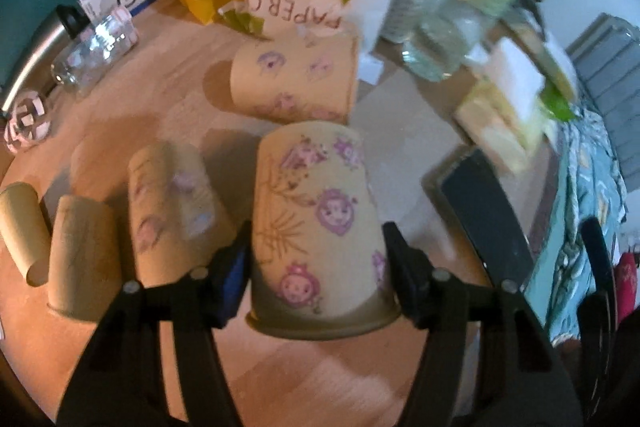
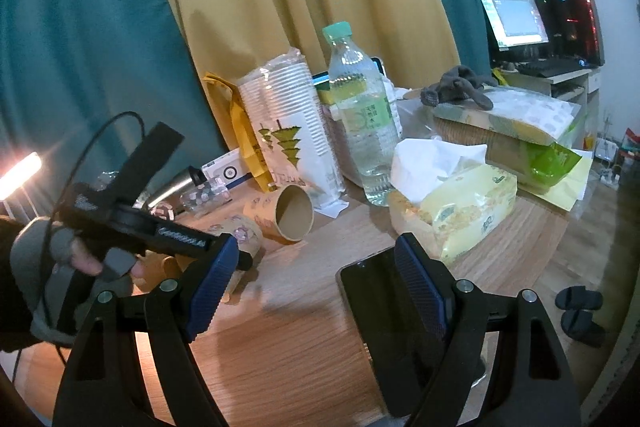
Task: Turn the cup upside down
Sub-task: 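Close the left tool around the purple-flower cup and lift it, then close the right tool on the cup while the left tool holds it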
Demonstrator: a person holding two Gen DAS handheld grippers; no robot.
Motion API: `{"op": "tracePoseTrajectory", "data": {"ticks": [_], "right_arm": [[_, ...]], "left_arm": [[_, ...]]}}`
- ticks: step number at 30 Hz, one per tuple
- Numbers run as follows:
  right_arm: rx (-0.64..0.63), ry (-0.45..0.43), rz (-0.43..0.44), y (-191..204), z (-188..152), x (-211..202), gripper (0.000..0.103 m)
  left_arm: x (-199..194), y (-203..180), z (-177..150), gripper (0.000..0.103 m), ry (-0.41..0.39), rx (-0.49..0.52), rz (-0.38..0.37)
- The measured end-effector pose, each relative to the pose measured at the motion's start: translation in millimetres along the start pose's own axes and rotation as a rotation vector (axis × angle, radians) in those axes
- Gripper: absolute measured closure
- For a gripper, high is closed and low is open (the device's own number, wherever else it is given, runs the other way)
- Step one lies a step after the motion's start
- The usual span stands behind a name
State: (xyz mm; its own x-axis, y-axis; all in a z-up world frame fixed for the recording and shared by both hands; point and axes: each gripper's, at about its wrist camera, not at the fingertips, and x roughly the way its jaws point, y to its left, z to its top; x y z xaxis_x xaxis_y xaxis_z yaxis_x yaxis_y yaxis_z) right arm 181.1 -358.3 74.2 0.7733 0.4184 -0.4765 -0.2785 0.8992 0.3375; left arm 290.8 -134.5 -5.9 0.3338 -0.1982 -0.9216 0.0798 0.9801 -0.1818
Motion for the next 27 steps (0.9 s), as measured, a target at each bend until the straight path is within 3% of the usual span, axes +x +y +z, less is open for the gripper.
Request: {"op": "tracePoseTrajectory", "data": {"ticks": [5,10,15,27], "right_arm": [[-0.015,0.0,0.019,20,-1,-9,0.02],[0.02,0.01,0.096,38,-2,-19,0.02],[0.045,0.038,0.202,66,-7,-27,0.02],[0.038,0.146,0.375,147,-34,-31,0.02]], "left_arm": [[-44,-8,-30,0.04,-0.1,0.084,-0.043],[-81,-12,-64,0.04,-0.245,0.193,-0.016],[-108,-3,-123,0.04,-0.405,0.28,0.012],[-136,35,-226,0.04,-0.668,0.329,0.014]]}}
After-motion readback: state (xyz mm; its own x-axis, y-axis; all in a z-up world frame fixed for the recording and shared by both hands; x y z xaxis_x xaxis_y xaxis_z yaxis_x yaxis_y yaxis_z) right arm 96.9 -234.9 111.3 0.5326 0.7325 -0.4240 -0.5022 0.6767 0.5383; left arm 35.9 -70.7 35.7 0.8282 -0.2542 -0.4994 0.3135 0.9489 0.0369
